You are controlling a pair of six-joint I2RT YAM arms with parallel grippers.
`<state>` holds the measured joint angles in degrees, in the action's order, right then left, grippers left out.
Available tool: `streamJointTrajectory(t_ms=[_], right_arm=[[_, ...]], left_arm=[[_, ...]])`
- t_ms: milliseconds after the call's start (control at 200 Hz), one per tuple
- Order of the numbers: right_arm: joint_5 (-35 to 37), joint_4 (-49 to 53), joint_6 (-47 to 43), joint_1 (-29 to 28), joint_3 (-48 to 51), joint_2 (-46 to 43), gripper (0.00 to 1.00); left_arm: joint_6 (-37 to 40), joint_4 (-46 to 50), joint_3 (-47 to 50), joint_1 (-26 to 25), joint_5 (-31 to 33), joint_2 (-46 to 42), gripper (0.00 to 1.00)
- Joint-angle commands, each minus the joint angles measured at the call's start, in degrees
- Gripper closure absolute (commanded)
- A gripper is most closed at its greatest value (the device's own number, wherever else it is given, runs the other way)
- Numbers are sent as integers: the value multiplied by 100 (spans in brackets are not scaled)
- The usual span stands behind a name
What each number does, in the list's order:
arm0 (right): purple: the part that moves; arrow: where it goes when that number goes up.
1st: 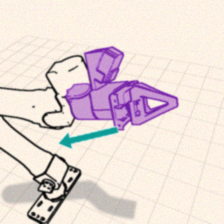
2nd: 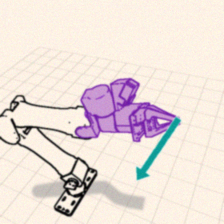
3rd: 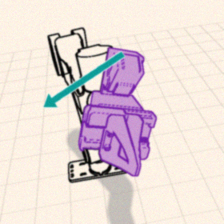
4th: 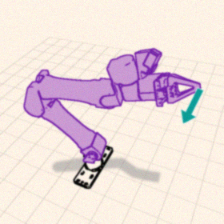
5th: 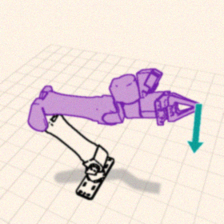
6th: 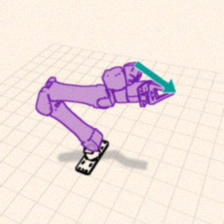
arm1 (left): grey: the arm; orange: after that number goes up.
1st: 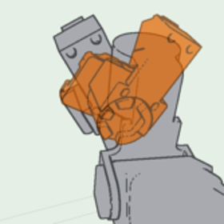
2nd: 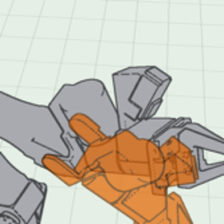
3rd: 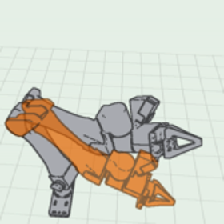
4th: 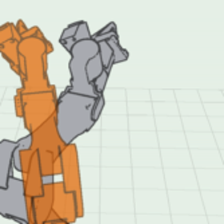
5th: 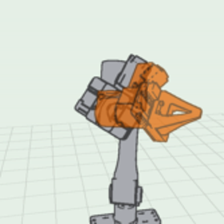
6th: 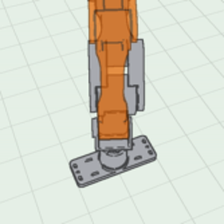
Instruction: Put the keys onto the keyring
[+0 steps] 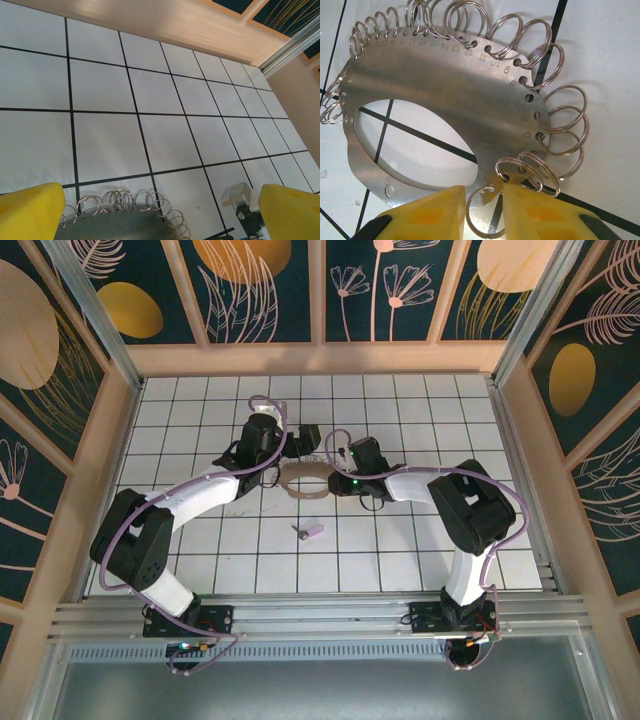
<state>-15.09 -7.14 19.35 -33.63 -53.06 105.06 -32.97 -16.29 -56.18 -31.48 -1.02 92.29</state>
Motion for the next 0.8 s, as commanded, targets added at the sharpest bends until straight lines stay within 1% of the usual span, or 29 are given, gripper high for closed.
streamJointTrajectory(t_ms=[0,110,185,350,591,796], right_arm=[[62,-12,-173,-39,24,-196,72],[50,-15,-285,-56,73,-267,64],[89,-1,-397,-81,115,-350,61],[329,177,-668,-168,77,-452,60],[1192,493,-1155,-409,20,-457,61],[1742,608,-1463,-650,-52,-429,61]], left_arm=[[56,-111,-130,42,-70,35,1],[54,-111,-130,42,-73,26,1],[42,-113,-130,50,-82,18,1],[41,-130,-121,39,-85,0,1],[138,-65,-102,46,-41,-86,1],[216,45,-86,194,11,-245,1]])
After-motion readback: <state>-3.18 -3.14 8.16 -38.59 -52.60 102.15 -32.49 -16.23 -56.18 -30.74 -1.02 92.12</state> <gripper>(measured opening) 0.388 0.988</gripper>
